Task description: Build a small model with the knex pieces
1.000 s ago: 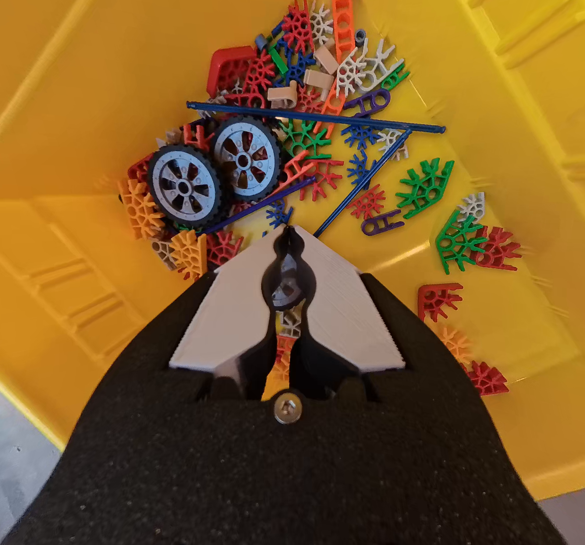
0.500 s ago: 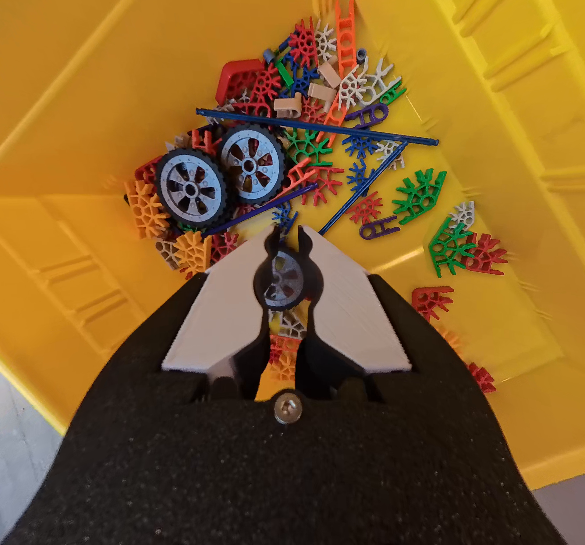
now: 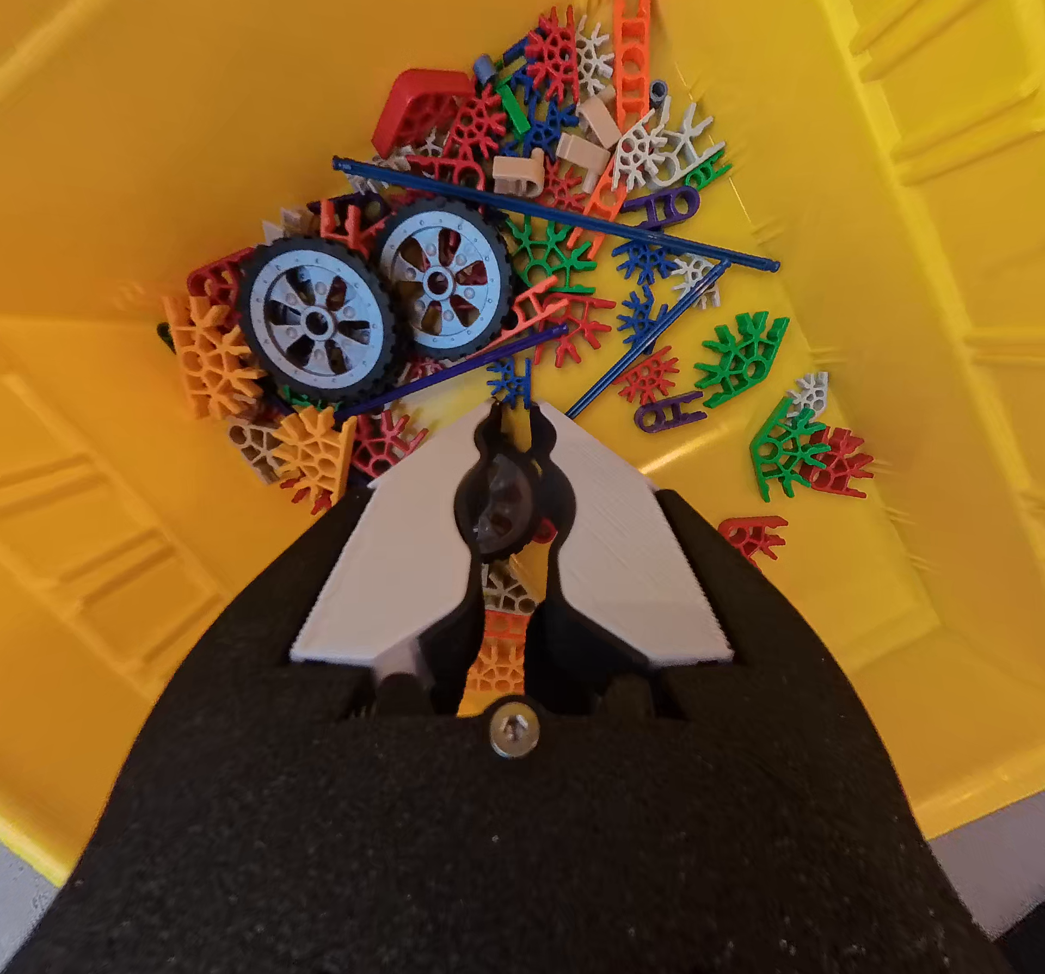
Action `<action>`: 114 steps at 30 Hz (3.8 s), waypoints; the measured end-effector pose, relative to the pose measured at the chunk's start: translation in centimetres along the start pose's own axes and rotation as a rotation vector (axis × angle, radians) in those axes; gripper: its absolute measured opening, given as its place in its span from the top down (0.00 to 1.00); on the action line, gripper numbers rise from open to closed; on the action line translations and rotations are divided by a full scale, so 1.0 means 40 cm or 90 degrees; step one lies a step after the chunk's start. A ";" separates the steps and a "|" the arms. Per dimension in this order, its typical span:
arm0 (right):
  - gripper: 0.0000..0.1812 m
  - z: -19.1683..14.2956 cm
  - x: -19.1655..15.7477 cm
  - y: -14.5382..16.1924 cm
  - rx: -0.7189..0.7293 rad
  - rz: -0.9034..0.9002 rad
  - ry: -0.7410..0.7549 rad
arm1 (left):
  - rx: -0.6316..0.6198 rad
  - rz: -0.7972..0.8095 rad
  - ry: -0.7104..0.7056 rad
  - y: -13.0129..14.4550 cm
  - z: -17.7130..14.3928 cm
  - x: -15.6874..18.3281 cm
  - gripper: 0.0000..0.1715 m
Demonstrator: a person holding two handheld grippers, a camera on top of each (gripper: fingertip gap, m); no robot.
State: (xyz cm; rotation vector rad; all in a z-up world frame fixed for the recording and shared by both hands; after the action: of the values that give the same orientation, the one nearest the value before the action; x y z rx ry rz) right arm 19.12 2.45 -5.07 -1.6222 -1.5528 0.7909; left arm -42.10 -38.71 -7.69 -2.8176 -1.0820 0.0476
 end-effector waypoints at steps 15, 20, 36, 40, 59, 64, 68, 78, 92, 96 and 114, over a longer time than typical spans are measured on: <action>0.77 -0.009 0.002 -0.001 0.001 0.023 -0.025 | 0.001 0.023 -0.029 0.000 -0.002 0.010 0.95; 0.66 -0.010 -0.004 -0.003 -0.004 0.018 -0.039 | 0.009 0.026 -0.023 0.003 -0.007 0.015 0.95; 0.69 0.001 -0.019 -0.003 0.005 -0.007 -0.051 | 0.154 0.068 0.059 0.015 -0.120 0.059 0.95; 0.69 -0.008 -0.020 -0.008 0.018 -0.010 -0.051 | 0.297 0.227 -0.036 0.046 -0.214 0.200 0.94; 0.87 -0.015 -0.067 -0.028 0.026 0.128 -0.249 | 0.628 0.927 0.075 0.275 -0.130 1.293 0.94; 0.87 0.000 -0.055 -0.011 -0.015 0.159 -0.260 | 0.637 0.982 0.086 0.300 -0.101 1.374 0.94; 0.99 0.013 -0.064 0.006 -0.055 0.139 -0.275 | 0.612 0.978 0.093 0.308 -0.081 1.376 0.98; 0.99 0.028 -0.094 0.009 -0.030 0.181 -0.416 | 0.278 0.588 0.639 0.333 -0.042 1.279 0.90; 0.99 0.068 -0.133 0.006 0.020 0.272 -0.581 | 0.238 0.456 0.871 0.320 -0.028 1.234 1.00; 0.98 0.083 -0.129 0.013 0.010 0.289 -0.584 | 0.221 0.432 0.872 0.308 -0.016 1.225 1.00; 0.98 0.112 -0.124 0.016 -0.001 0.325 -0.598 | 0.191 0.397 0.896 0.284 0.002 1.205 1.00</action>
State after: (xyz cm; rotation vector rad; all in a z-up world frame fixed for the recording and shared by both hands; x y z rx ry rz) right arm 15.32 -2.04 -8.30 -1.7711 -1.7066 2.0403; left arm 1.30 -14.86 -8.49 -1.9340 0.1254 -1.3053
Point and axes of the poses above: each gripper's, where its closed fingertips meet, z out along the fingers, y out of its underside, x = y × z across the jaws, the point moved 10 cm from there along -z, back along the fingers, and after that the axes turned 12 degrees about -x, right-handed, at the moved point
